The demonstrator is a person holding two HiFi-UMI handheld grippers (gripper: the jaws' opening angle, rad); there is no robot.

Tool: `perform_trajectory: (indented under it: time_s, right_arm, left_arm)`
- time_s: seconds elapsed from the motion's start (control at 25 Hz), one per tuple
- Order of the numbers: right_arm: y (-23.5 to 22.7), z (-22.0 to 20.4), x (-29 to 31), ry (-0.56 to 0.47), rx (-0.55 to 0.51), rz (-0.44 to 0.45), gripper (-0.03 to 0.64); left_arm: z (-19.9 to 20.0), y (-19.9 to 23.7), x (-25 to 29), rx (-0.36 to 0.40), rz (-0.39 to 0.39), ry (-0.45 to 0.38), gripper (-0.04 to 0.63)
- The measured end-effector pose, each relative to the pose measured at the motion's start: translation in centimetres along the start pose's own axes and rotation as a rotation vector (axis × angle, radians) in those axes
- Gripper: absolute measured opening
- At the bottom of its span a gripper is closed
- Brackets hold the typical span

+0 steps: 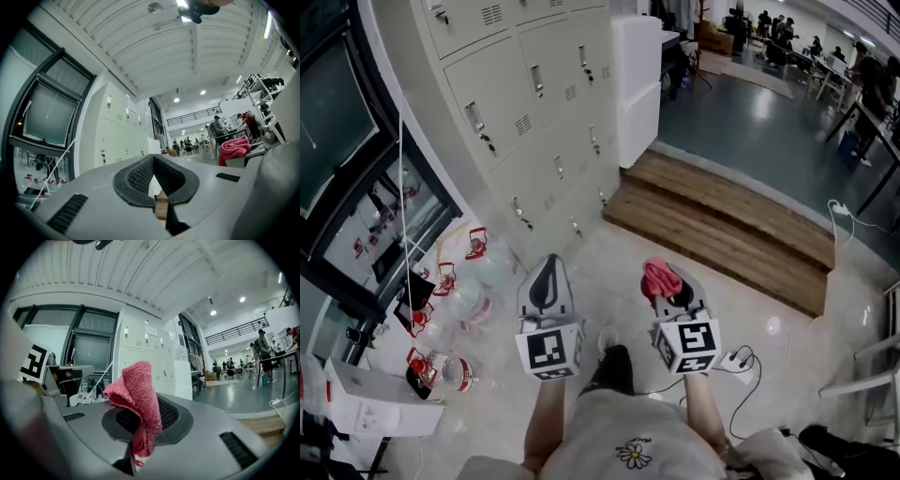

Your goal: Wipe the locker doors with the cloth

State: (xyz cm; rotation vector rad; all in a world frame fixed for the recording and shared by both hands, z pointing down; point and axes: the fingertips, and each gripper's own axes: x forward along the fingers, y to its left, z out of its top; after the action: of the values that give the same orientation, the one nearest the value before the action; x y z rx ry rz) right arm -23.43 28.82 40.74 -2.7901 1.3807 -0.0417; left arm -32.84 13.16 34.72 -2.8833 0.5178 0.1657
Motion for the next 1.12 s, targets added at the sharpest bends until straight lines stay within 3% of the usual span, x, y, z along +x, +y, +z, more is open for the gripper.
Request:
perform_trajectory:
  time_s: [0.32,0.64,0.92,1.12]
  right_arm:
    - [-3.8,0.4,7.4,-0.03,-0.003,-0.017,0.029]
    - [-7.9,2.5,20.4,-0.047,0.018,0.015,0.029]
    - [-11.0,6.5,35.6,-0.073,-0.002,0.126,0.029]
    - [-10.8,7.8,43.6,-0.096,-0.029,0.207,0.029]
  left_arm:
    - [-1.5,-0.2,9.6,-0.001,-0.061,-0.024,0.017]
    - [-2.2,2.4,23.5,0.0,-0.067,-0.039,0.017]
    - [-1.7,7.2,36.9,-0.021,-0.001,-0.088,0.017]
    - [-2.3,10.9,42.3,-0.03,0.077,-0.121,0.017]
